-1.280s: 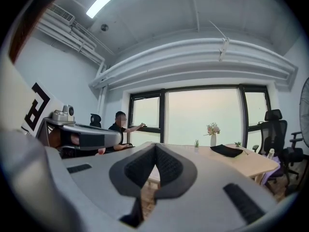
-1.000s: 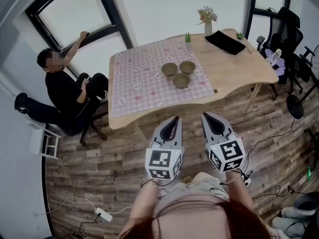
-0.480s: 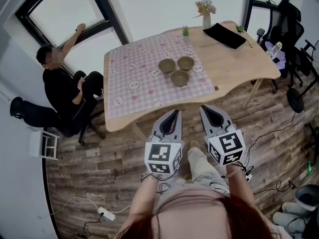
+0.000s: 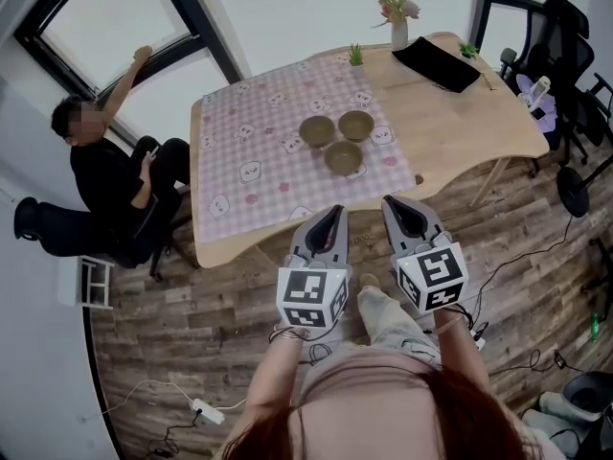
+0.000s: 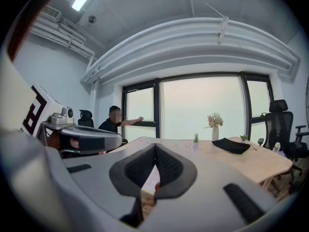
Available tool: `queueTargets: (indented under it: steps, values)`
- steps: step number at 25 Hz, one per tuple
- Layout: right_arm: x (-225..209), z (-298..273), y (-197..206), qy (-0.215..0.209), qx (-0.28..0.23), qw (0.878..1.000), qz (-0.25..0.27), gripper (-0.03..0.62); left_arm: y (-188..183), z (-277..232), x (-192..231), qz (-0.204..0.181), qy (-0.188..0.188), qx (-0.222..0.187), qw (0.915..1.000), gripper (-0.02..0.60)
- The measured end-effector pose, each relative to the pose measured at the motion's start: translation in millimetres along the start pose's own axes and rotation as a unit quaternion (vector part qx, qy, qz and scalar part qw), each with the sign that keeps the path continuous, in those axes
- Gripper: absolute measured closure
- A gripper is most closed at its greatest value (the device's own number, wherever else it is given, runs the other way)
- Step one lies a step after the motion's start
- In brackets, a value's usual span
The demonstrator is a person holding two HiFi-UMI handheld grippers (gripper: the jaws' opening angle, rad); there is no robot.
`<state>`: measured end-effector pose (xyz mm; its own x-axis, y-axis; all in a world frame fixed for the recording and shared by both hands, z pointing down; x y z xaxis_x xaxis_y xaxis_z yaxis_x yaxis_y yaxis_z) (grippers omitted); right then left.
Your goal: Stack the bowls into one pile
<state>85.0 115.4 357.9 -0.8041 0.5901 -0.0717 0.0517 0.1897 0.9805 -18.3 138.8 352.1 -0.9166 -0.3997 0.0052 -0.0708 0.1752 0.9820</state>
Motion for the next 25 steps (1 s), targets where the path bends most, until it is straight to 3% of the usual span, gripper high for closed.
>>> queueTargets:
  steps: [25]
  values:
    - [-88, -140, 11, -0.053, 0.071, 0.996, -0.002, 0.585, 14, -130, 69, 0.023, -0.042, 0.048, 0.9977, 0.566]
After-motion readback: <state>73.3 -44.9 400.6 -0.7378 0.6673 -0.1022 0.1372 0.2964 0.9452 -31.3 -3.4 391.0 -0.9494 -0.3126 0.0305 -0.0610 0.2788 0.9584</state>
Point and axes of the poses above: the fingertips, and each gripper's own axes: z backward along the fingers, x to its left, y out of its underside, the point moved 3 cm from there along z, backward along the fingers, and after that the axes turned 4 degrees about -z, right-handed, at the moved point
